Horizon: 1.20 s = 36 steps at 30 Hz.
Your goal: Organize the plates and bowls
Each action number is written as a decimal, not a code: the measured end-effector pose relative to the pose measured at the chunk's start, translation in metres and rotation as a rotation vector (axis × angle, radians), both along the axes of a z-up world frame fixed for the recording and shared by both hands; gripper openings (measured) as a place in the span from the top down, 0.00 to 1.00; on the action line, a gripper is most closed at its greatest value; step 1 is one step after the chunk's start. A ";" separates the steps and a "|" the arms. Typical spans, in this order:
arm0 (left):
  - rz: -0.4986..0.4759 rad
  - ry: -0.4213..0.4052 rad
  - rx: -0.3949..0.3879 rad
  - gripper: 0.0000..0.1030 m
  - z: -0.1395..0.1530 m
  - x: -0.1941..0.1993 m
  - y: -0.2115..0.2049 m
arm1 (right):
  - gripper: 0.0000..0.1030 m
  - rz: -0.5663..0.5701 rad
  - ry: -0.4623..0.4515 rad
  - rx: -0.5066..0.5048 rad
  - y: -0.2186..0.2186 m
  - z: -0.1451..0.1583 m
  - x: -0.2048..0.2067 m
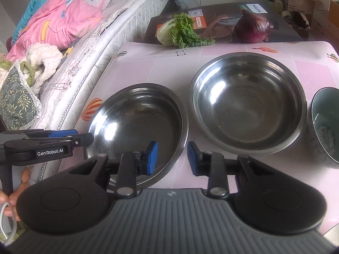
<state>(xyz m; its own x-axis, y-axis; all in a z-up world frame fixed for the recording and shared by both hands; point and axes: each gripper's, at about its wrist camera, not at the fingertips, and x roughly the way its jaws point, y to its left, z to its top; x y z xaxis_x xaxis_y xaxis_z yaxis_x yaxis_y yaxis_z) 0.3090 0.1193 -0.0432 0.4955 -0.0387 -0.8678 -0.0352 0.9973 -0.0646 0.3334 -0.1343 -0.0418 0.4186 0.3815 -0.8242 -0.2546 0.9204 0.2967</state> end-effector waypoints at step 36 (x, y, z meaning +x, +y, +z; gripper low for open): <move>0.068 0.055 -0.053 0.78 0.000 -0.015 0.035 | 0.88 0.098 0.018 0.011 0.044 -0.004 0.012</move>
<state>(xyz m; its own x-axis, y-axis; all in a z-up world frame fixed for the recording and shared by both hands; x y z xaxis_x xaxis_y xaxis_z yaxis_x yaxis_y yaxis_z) 0.2937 0.1543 -0.0432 0.4503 -0.0538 -0.8912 -0.1073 0.9877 -0.1138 0.3456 -0.0902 -0.0454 0.3641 0.4290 -0.8267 -0.3377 0.8880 0.3121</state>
